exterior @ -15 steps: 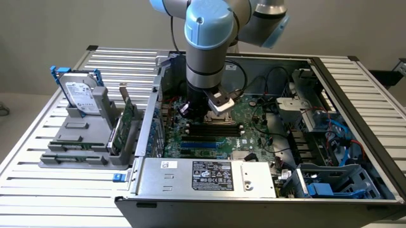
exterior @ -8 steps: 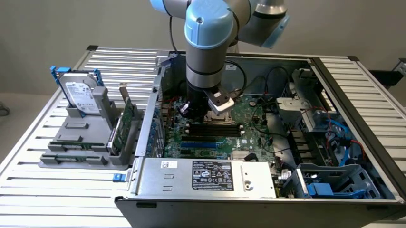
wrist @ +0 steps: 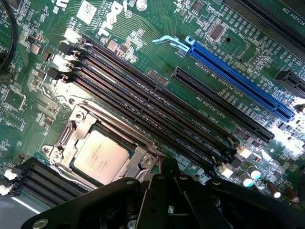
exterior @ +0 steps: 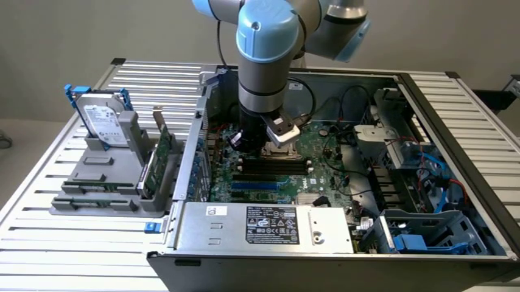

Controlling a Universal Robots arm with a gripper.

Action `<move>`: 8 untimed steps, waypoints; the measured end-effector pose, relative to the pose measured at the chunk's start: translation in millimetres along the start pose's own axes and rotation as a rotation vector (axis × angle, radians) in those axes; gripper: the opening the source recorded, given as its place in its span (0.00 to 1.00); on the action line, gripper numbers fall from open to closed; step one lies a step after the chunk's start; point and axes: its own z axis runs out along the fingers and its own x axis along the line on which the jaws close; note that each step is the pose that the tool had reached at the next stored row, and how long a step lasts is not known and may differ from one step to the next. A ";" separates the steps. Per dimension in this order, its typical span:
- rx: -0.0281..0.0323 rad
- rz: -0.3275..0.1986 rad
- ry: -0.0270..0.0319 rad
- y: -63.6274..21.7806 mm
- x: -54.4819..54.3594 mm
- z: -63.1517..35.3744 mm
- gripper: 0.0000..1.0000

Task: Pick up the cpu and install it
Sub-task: 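Install the first cpu locking lever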

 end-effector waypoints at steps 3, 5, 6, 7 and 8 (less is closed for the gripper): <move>-0.0014 0.000 -0.0009 0.0 0.0 0.0 0.11; -0.0025 0.000 -0.0016 0.0 0.0 0.0 0.11; -0.0033 0.000 -0.0021 0.1 0.0 0.0 0.11; -0.0042 0.000 -0.0027 0.1 -0.1 -0.1 0.11; -0.0051 0.000 -0.0034 0.2 -0.1 -0.1 0.11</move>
